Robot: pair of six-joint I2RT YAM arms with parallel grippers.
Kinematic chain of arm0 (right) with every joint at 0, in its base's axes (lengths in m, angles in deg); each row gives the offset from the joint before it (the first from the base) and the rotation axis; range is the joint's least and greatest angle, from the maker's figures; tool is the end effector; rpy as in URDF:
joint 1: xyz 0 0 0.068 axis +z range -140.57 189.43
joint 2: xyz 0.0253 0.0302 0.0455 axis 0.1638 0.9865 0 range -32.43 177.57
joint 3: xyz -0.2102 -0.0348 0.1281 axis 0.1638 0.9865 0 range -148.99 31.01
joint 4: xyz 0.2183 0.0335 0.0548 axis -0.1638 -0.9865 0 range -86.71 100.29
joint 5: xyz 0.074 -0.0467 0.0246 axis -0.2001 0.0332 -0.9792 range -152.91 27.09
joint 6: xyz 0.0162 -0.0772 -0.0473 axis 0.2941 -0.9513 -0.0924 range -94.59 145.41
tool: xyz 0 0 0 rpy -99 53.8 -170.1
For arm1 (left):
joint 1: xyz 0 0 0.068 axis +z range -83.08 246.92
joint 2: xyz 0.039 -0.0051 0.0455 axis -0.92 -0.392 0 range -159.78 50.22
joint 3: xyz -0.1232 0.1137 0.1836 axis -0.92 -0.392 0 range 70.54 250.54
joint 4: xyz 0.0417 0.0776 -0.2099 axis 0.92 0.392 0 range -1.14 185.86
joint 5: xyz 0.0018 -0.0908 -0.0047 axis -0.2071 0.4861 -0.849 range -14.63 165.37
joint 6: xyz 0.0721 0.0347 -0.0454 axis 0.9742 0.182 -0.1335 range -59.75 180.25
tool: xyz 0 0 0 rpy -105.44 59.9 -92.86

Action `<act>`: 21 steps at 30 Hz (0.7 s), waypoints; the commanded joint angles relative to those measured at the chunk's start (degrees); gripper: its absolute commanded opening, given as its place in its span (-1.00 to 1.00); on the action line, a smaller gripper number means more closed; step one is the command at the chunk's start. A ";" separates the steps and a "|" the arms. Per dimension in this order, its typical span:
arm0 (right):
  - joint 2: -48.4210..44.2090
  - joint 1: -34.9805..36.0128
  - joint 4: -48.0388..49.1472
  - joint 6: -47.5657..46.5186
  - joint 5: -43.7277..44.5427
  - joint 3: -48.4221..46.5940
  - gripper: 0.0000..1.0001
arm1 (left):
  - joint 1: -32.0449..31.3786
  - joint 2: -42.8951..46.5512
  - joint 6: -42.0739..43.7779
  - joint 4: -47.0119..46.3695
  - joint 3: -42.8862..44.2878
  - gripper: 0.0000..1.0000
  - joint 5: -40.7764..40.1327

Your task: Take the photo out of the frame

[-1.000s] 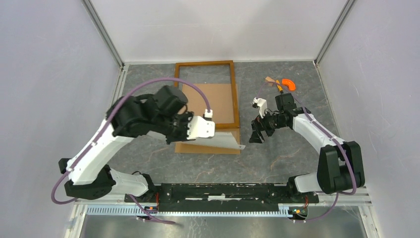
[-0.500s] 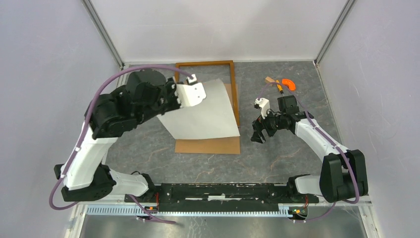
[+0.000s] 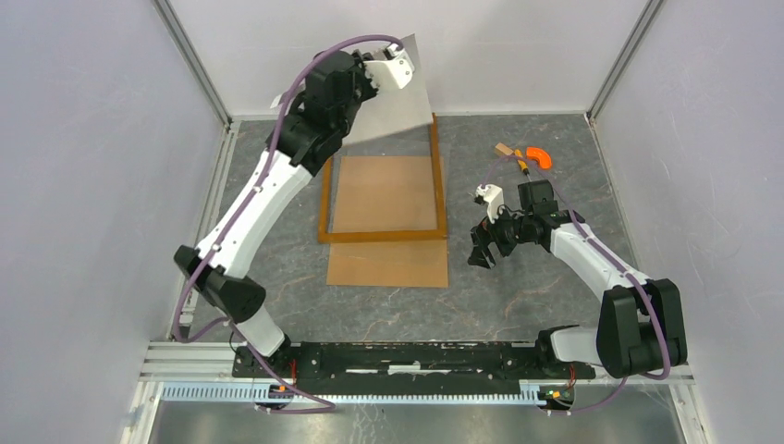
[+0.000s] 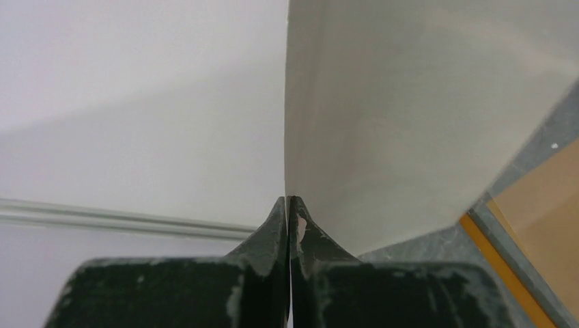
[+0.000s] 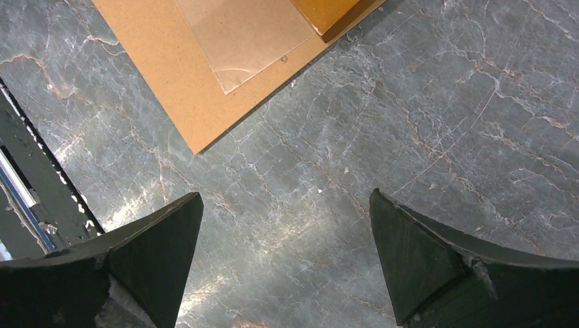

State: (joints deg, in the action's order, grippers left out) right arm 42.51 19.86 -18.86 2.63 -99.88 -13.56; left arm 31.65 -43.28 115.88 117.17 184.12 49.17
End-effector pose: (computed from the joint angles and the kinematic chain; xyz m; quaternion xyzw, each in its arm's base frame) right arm 0.2261 0.0922 0.1699 -0.3414 0.8530 0.2773 0.2808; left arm 0.3120 -0.1761 0.4588 0.4207 0.6223 0.2813 0.5972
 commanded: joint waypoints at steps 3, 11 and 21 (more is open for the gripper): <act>-2.16 -0.36 1.90 -0.09 0.07 0.64 0.96 | 0.55 -1.55 7.98 -16.63 -7.10 -0.96 5.07; -2.34 -0.65 1.82 -0.06 -1.17 0.68 0.96 | 0.28 -1.03 3.60 -17.69 -32.57 -0.96 11.81; -1.03 -0.79 1.98 -0.15 -1.44 0.90 0.96 | -1.34 -4.79 2.75 -19.82 -45.76 -0.96 19.50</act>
State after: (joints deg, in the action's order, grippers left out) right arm 41.57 19.38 -18.60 2.63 -100.23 -13.08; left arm 31.74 -47.63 119.66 101.92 140.82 64.12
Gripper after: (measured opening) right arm 0.982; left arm 0.029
